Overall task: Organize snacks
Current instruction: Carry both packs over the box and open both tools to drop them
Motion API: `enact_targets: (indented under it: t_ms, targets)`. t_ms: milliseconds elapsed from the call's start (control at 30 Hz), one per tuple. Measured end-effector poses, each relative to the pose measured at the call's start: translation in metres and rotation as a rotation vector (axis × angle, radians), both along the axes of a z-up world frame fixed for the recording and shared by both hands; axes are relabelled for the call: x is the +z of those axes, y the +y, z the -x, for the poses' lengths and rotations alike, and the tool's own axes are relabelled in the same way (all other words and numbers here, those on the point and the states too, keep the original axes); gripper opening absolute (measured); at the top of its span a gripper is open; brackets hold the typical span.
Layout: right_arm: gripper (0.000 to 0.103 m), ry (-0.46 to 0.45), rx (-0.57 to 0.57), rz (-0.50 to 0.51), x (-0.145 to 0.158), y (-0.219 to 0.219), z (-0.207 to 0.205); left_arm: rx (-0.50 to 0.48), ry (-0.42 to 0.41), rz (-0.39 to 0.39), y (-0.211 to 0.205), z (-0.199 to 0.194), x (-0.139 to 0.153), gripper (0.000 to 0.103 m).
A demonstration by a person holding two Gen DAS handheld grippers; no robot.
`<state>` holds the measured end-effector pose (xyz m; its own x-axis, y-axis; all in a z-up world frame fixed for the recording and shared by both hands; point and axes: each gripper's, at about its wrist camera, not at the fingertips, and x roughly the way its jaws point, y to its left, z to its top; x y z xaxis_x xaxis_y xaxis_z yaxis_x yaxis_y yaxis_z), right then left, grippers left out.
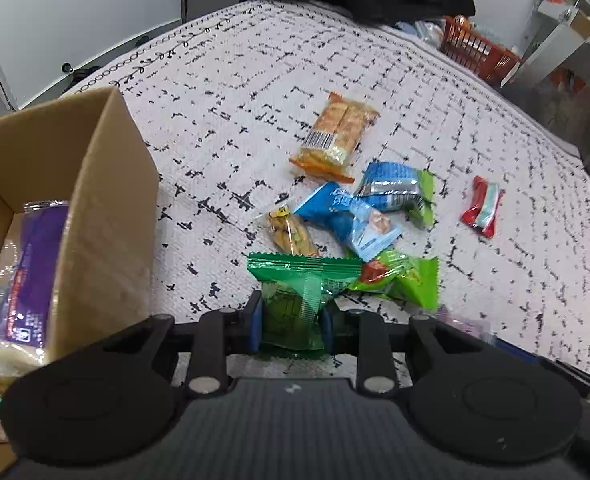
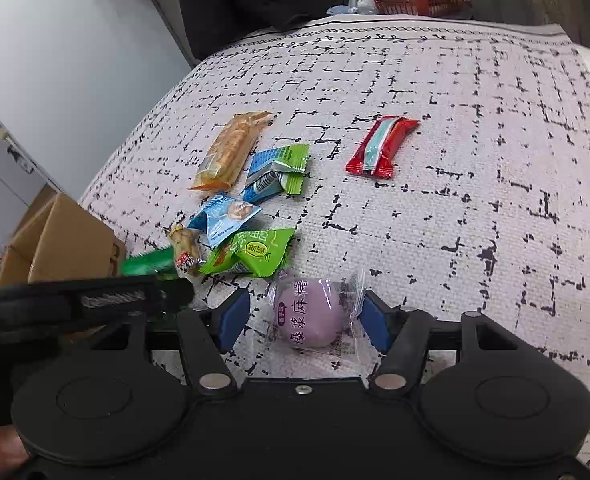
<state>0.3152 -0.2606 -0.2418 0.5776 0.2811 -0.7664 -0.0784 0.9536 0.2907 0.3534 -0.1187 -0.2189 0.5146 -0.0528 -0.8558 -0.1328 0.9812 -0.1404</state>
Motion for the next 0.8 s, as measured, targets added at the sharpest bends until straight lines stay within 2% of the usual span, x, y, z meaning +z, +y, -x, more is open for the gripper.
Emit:
enact_targets:
  t_ms: [67, 133, 200, 233, 367, 567, 633, 800]
  targets:
    - [0.057, -0.01, 0.016, 0.048, 0.0, 0.006, 0.002, 0.004, -0.008, 0.015, 0.002, 0.003, 0.006, 0.028]
    - [0.045, -0.015, 0.022, 0.077, 0.001, 0.009, 0.002, 0.002, -0.024, 0.02, 0.002, 0.006, 0.015, 0.028]
    - [0.04, -0.007, 0.021, 0.019, 0.003, 0.005, 0.002, 0.0, -0.037, 0.026, 0.003, 0.01, 0.023, 0.028]
    - [0.04, -0.008, 0.021, -0.011, 0.004, 0.002, 0.002, 0.001, -0.042, 0.03, 0.004, 0.012, 0.026, 0.028]
    - [0.039, -0.054, 0.024, -0.028, 0.014, 0.004, 0.008, 0.01, -0.067, 0.042, 0.008, 0.022, 0.042, 0.028]
    - [0.039, -0.137, 0.044, -0.027, 0.035, 0.014, 0.013, 0.036, -0.106, 0.057, 0.021, 0.041, 0.065, 0.028]
    - [0.039, -0.141, 0.06, -0.078, 0.043, 0.017, 0.011, 0.047, -0.115, 0.057, 0.027, 0.046, 0.071, 0.028]
    - [0.039, -0.182, 0.105, -0.109, 0.062, 0.038, 0.01, 0.082, -0.121, 0.053, 0.044, 0.059, 0.081, 0.028]
